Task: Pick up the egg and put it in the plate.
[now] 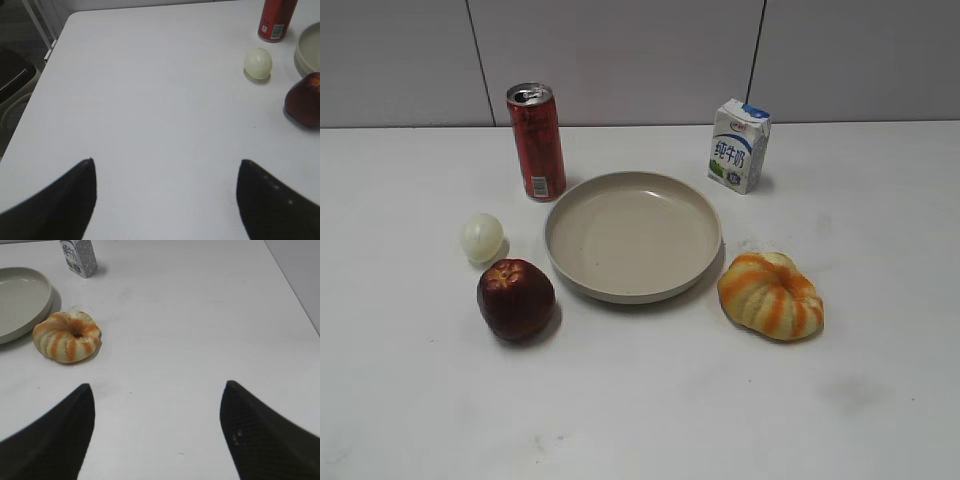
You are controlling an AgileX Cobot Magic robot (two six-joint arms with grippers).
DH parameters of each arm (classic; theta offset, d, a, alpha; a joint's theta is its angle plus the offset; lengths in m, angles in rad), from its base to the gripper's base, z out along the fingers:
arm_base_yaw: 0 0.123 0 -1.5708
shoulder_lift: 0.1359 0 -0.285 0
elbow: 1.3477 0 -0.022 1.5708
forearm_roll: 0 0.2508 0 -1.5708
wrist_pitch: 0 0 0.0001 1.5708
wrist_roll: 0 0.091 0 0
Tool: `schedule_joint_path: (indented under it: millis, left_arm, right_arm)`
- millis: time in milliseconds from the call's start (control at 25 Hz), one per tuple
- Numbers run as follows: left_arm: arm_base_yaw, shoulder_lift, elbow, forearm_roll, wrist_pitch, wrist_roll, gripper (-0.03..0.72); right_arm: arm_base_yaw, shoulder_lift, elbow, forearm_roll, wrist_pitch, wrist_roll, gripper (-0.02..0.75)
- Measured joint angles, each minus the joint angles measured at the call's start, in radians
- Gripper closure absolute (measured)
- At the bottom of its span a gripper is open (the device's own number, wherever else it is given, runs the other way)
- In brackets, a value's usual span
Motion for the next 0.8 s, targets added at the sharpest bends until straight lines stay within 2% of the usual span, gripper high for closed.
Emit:
schedule_joint_path:
  millis: [640,800]
  left_arm:
    - [0.000,0.000,-0.001,-0.007,-0.004,0.000,0.034]
    - [0.000,0.032,-0.031,-0.043,-0.092,0.000,0.048]
  right_arm:
    - [0.000,0.000,0.000,0.000,0.000,0.000,0.149]
    - [0.000,0.000,0.000,0.000,0.000,0.000,0.149]
